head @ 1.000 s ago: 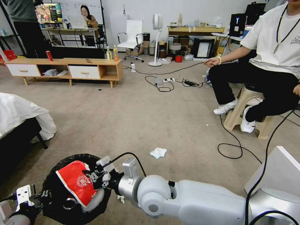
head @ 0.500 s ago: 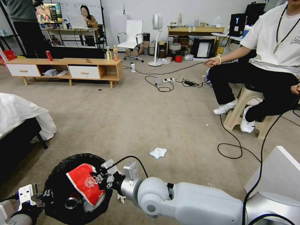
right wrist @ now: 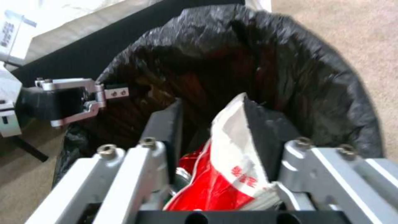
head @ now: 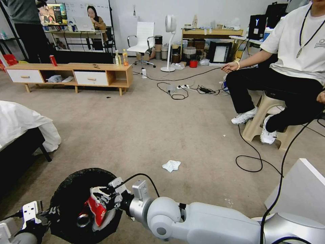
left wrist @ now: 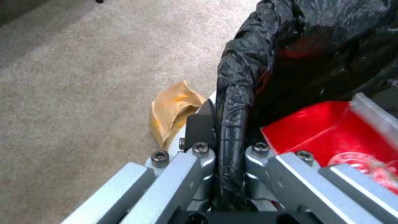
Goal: Pick up the trash bin and place the garbage on the floor into it.
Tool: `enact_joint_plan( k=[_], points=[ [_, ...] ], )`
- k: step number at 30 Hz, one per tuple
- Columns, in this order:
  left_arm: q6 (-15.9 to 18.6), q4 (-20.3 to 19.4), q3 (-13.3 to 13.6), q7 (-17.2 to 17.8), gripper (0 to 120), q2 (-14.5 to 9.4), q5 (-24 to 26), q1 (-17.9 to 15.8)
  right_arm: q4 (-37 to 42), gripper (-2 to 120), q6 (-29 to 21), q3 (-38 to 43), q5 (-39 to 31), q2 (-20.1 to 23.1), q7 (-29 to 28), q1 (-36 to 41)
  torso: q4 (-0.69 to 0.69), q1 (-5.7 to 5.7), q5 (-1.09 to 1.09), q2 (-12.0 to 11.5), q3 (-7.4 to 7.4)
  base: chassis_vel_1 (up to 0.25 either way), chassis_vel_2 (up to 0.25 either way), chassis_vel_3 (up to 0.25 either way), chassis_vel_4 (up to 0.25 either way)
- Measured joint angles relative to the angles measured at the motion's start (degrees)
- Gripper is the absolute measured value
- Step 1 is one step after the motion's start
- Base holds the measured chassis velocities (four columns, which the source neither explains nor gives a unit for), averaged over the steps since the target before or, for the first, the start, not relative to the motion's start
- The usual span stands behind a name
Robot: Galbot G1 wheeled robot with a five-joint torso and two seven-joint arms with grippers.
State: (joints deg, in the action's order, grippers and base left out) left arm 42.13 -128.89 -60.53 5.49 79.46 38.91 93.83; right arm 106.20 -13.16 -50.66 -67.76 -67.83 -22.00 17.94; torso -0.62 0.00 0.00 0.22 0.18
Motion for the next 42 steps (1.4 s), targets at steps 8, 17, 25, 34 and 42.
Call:
enact_joint_plan(
  k=[8, 17, 25, 34, 42],
  points=[
    [0.0, 0.5, 0.0, 0.0, 3, 0.0, -0.1, -0.1, 1.2, 69, 0.1, 0.9, 0.1, 1.0, 0.0, -0.5, 0.0, 0.0, 0.0, 0.0, 0.0, 0.0, 0.0, 0.0, 0.0],
    [0.0, 1.1, 0.1, -0.1, 3, 0.2, -0.5, -0.1, 3.8, 99, 0.4, 4.5, 0.3, 2.4, -0.1, -0.5, 0.0, 0.0, 0.0, 0.0, 0.0, 0.0, 0.0, 0.0, 0.0],
    [0.0, 1.4, 0.1, -0.3, 3, 0.3, -0.8, -0.1, 8.5, 100, 1.2, 11.7, 1.3, 6.0, 0.2, 0.8, 0.0, 0.0, -0.01, 0.0, 0.0, 0.0, 0.0, 0.0, 0.0],
    [0.0, 1.4, -0.8, -0.5, 3, 0.4, -1.2, 0.1, 14.5, 100, 5.5, 33.7, 6.5, 14.6, 3.8, 9.1, 0.0, 0.0, -0.02, 0.0, 0.0, 0.0, 0.0, 0.0, 0.0],
    [0.0, 0.5, -1.6, -0.6, 3, 0.7, -1.2, 0.8, 19.1, 100, 10.0, 51.1, 10.0, 19.5, 4.8, 18.5, 0.0, 0.0, -0.01, 0.0, 0.0, 0.0, 0.0, 0.0, 0.0]
  ],
)
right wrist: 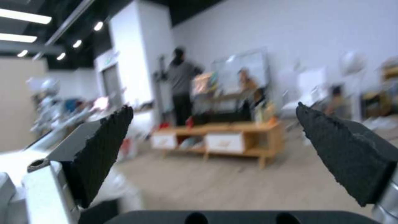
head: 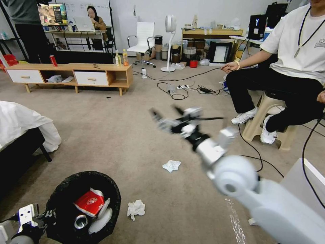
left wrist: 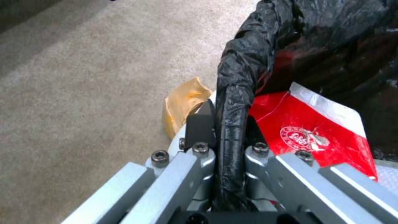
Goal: Pick up the trash bin and place the garbage on the floor into it.
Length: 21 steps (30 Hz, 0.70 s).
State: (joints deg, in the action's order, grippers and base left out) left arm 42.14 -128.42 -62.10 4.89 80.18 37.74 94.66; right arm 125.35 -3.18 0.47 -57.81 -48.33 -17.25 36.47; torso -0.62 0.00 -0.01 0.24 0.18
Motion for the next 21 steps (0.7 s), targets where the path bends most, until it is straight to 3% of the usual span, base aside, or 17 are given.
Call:
enact_joint_plan(
  k=[8, 11, 21],
  points=[
    [0.0, -1.6, -2.9, -0.6, 3, 1.9, -0.7, 1.9, 2.4, 100, 2.7, 12.3, 4.1, -0.1, -1.3, 6.3, 0.01, 0.0, 0.01, 0.0, 0.0, 0.0, 0.0, 0.0, 0.0],
    [0.0, -2.7, -3.9, -0.7, 3, 3.0, -1.0, 2.7, 3.9, 100, 3.5, 19.0, 8.8, -1.2, -2.0, 11.6, 0.0, 0.0, 0.0, 0.0, 0.0, 0.0, 0.0, 0.0, 0.0],
    [0.0, -3.8, -3.3, -0.8, 3, 4.3, -2.1, 3.2, 7.8, 100, 3.9, 28.1, 22.7, -1.7, -4.2, 28.0, 0.0, 0.0, 0.02, 0.0, 0.0, 0.0, 0.0, 0.0, 0.0]
  ],
)
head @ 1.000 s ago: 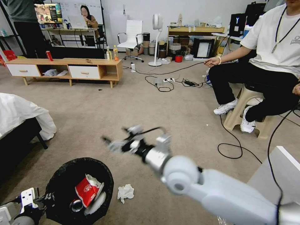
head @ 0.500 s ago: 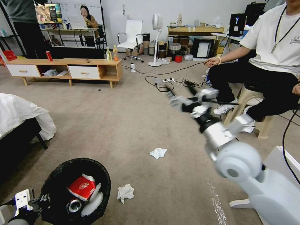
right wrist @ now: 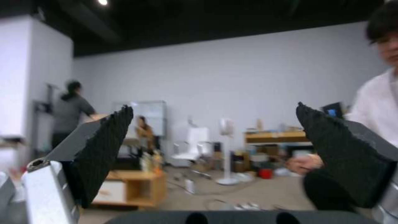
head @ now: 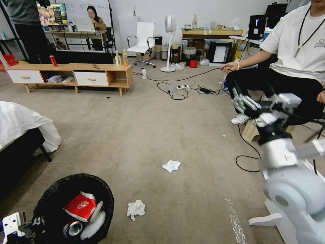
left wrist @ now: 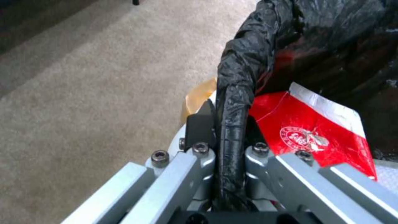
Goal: Pick up the trash bin and place the garbage on the floor into it.
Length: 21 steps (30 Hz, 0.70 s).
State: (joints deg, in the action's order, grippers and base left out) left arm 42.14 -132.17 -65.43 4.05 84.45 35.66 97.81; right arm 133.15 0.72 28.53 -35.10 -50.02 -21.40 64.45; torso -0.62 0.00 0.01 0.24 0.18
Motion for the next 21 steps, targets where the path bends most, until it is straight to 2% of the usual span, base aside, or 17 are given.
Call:
enact_joint_plan(
  k=[2, 3, 7, 10, 12, 21],
  points=[
    [0.0, -0.2, 0.3, -0.3, 3, 0.3, -0.7, 0.2, 0.5, 100, 1.4, 0.9, 5.9, -1.2, -0.1, 6.9, -0.02, 0.0, -0.01, 0.0, 0.0, 0.0, 0.0, 0.0, 0.0],
    [0.0, -0.2, 0.3, -0.3, 3, 0.3, -0.7, 0.2, 0.5, 100, 1.4, 0.9, 5.9, -1.2, -0.1, 6.9, -0.02, 0.0, -0.01, 0.0, 0.0, 0.0, 0.0, 0.0, 0.0],
    [0.0, -0.5, 0.6, -0.7, 3, 0.5, -1.6, 0.8, 1.4, 100, 3.0, 1.4, 13.9, -3.9, 0.1, 14.6, 0.0, 0.0, 0.0, 0.0, 0.0, 0.0, 0.0, 0.0, 0.0],
    [0.0, -0.5, 0.6, -0.7, 3, 0.6, -1.7, 0.8, 1.6, 100, 3.5, 1.3, 15.9, -4.5, 0.3, 16.2, 0.0, 0.0, 0.0, 0.0, 0.0, 0.0, 0.0, 0.0, 0.0],
    [0.0, -0.8, 1.0, -0.8, 3, 0.9, -2.0, 1.0, 1.5, 100, 4.7, 0.8, 19.9, -5.9, 0.9, 18.7, 0.0, 0.0, 0.0, 0.0, 0.0, 0.0, 0.0, 0.0, 0.0],
    [-0.2, -1.5, 1.8, -1.4, 3, 1.8, -3.1, 1.7, -0.3, 100, 5.7, -1.8, 26.2, -9.7, 0.9, 22.6, 0.0, 0.0, 0.0, 0.0, 0.01, 0.0, 0.0, 0.0, 0.0]
  ],
)
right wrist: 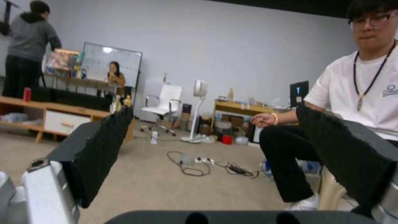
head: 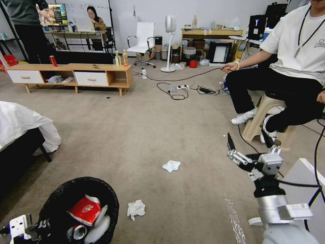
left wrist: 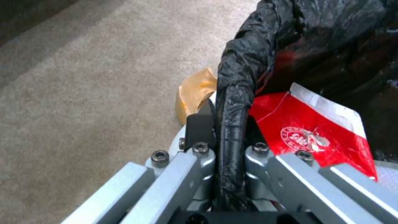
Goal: Pick up the trash bin and place the garbage on the floor into it.
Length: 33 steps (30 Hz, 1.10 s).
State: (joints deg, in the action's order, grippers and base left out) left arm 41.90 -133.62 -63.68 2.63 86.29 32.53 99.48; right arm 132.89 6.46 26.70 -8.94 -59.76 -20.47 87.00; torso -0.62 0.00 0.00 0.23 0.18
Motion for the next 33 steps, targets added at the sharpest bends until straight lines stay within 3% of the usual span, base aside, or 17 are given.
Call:
enact_joint_plan(
  k=[18, 33],
  points=[
    [-0.6, -0.3, 0.0, -0.3, 3, 0.7, -0.3, 0.3, -0.9, 100, -2.2, -1.7, 2.8, -3.1, -1.1, 2.3, 0.0, 0.0, 0.0, 0.0, 0.0, 0.0, 0.0, 0.0, 0.0],
    [-0.6, -0.3, -0.6, -0.3, 3, 0.8, -0.2, 0.6, -1.8, 100, -1.3, -2.7, 2.2, -2.8, -1.0, 1.7, -0.01, 0.01, 0.0, 0.0, 0.0, 0.0, 0.0, 0.0, 0.0]
  ],
)
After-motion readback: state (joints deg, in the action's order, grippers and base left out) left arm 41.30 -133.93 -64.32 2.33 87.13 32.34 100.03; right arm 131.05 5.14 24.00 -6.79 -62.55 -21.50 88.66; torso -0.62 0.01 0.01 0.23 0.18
